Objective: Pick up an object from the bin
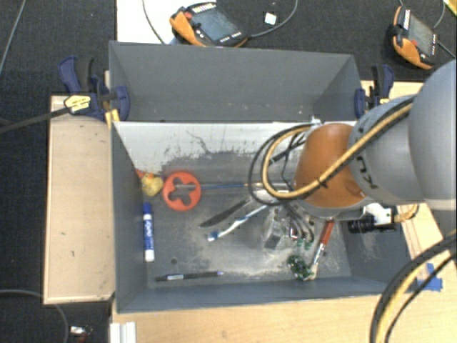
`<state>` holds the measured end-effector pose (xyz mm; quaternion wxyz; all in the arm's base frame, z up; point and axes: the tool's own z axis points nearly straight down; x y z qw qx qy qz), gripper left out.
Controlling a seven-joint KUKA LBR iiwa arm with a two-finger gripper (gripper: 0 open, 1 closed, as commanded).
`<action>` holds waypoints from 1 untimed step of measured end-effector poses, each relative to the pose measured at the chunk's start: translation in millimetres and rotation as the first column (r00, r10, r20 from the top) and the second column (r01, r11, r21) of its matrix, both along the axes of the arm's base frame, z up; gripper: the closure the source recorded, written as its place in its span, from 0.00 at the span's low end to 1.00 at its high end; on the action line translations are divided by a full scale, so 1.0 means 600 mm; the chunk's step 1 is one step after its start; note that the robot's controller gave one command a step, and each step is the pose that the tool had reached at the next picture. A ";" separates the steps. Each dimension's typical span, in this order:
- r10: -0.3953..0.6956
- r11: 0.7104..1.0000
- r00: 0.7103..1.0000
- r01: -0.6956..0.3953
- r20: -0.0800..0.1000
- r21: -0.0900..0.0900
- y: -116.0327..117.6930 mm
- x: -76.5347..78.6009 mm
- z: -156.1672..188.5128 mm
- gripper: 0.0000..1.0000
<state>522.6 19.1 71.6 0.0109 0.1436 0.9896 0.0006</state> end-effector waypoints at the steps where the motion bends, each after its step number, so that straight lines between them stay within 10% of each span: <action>1: 0.047 0.999 0.999 -0.047 -0.003 0.004 0.058 -0.049 0.000 1.00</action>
Offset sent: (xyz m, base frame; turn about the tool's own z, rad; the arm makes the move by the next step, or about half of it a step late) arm -0.0142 0.0016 -0.0016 -0.0016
